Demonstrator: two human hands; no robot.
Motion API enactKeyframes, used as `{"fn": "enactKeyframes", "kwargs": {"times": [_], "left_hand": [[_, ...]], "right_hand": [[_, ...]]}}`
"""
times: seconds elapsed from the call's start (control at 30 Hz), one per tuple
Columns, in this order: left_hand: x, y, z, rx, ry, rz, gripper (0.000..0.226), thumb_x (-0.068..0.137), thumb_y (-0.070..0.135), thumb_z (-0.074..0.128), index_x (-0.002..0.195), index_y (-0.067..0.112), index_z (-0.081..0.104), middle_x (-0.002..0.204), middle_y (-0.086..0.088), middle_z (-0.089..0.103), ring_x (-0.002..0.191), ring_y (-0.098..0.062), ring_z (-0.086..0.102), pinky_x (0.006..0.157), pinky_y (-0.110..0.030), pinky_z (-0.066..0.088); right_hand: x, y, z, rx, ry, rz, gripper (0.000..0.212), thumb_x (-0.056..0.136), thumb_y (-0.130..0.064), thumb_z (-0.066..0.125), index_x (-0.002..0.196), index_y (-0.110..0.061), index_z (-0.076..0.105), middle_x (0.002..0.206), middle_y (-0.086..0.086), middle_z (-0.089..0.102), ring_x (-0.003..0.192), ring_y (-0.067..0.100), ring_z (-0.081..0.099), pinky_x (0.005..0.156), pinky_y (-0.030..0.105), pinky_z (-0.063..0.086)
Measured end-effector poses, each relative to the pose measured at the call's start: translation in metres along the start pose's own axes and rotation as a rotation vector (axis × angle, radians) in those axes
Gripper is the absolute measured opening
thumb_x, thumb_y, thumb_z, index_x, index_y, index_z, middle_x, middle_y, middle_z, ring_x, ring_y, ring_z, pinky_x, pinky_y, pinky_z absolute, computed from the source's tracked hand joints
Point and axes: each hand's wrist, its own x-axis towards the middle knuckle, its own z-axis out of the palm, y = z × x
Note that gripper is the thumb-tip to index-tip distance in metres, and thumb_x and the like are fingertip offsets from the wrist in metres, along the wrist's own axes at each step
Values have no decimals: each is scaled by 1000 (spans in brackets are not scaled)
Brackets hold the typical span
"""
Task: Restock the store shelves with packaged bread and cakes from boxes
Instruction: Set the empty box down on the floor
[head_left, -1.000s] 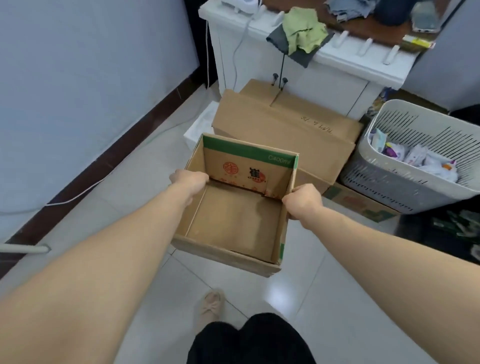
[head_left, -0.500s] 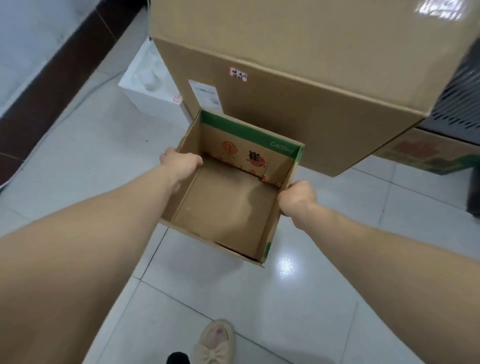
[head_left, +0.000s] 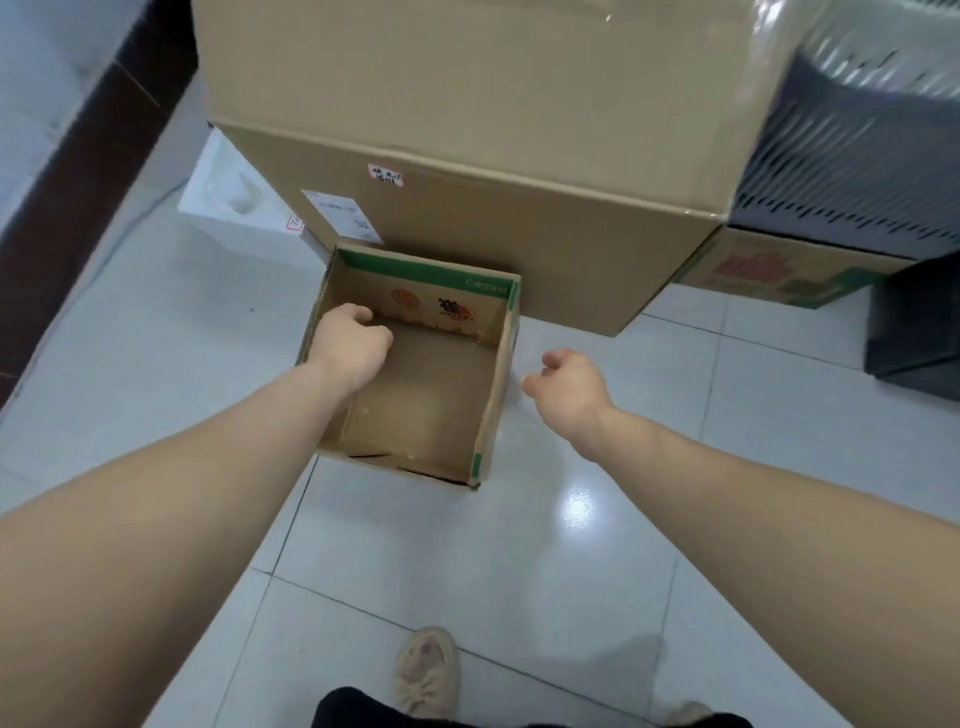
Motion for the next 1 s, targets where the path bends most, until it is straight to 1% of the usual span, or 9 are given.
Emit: {"fn": "enactKeyframes", "kwargs": {"times": [0.13, 0.3, 0.37, 0.47, 0.57, 0.63, 0.77, 0.93, 1.0], "left_hand": [[-78, 88, -2, 67, -187, 134, 40, 93, 13, 54, 132, 7, 52, 135, -10, 52, 123, -23, 48, 96, -23, 33], [-189, 214, 18, 162, -385, 281, 31, 90, 14, 59, 119, 3, 62, 105, -9, 62, 89, -19, 57, 72, -22, 42], [-241, 266, 36, 200, -431, 350, 28, 91, 14, 58, 116, 5, 63, 99, -5, 58, 84, -15, 52, 62, -22, 39], [-324, 332, 74, 232, -520, 463, 26, 90, 14, 59, 115, 7, 64, 102, -6, 61, 85, -15, 51, 64, -19, 39], [-411, 381, 120, 303, -647, 599, 11, 91, 10, 56, 99, 10, 63, 94, -5, 56, 79, -15, 48, 52, -15, 38], [-474, 403, 153, 367, -767, 707, 10, 94, 7, 50, 98, 12, 58, 98, -4, 52, 89, -14, 46, 53, -10, 37], [-580, 410, 222, 449, -939, 758, 22, 95, 13, 53, 113, 6, 63, 99, 0, 54, 92, -16, 52, 73, -21, 36], [-685, 390, 312, 602, -1102, 795, 24, 91, 10, 55, 112, 3, 64, 100, -5, 56, 94, -18, 50, 79, -23, 36], [-723, 377, 352, 656, -1130, 814, 22, 90, 10, 55, 108, 6, 66, 98, -5, 56, 92, -17, 50, 74, -22, 36]], "right_hand": [[-64, -18, -74, 6, 10, -38, 58, 94, -23, 56, 145, -8, 34, 148, 9, 39, 135, 27, 40, 113, 38, 32], [-150, -12, -197, 59, 97, -86, 59, 93, -25, 58, 144, -9, 35, 148, 8, 40, 135, 25, 39, 110, 34, 33], [-187, 5, -252, 69, 138, -79, 59, 93, -27, 57, 144, -8, 35, 148, 8, 39, 135, 25, 39, 111, 33, 32], [-244, 44, -333, 100, 227, -38, 58, 94, -27, 56, 144, -6, 35, 148, 9, 40, 135, 24, 39, 111, 33, 32], [-302, 98, -408, 151, 345, 35, 57, 94, -27, 55, 144, -7, 36, 148, 7, 40, 135, 22, 39, 111, 31, 31], [-340, 141, -447, 216, 444, 98, 57, 94, -28, 56, 143, -6, 37, 147, 7, 41, 134, 22, 41, 109, 29, 31], [-412, 238, -497, 319, 633, 266, 54, 93, -29, 58, 139, -4, 43, 141, 13, 48, 129, 27, 46, 103, 29, 35], [-484, 369, -532, 491, 752, 435, 58, 94, -29, 57, 142, -3, 38, 146, 12, 43, 133, 28, 42, 108, 34, 35], [-503, 421, -542, 555, 815, 481, 59, 92, -31, 59, 140, -4, 41, 143, 12, 46, 129, 29, 46, 109, 36, 36]]}}
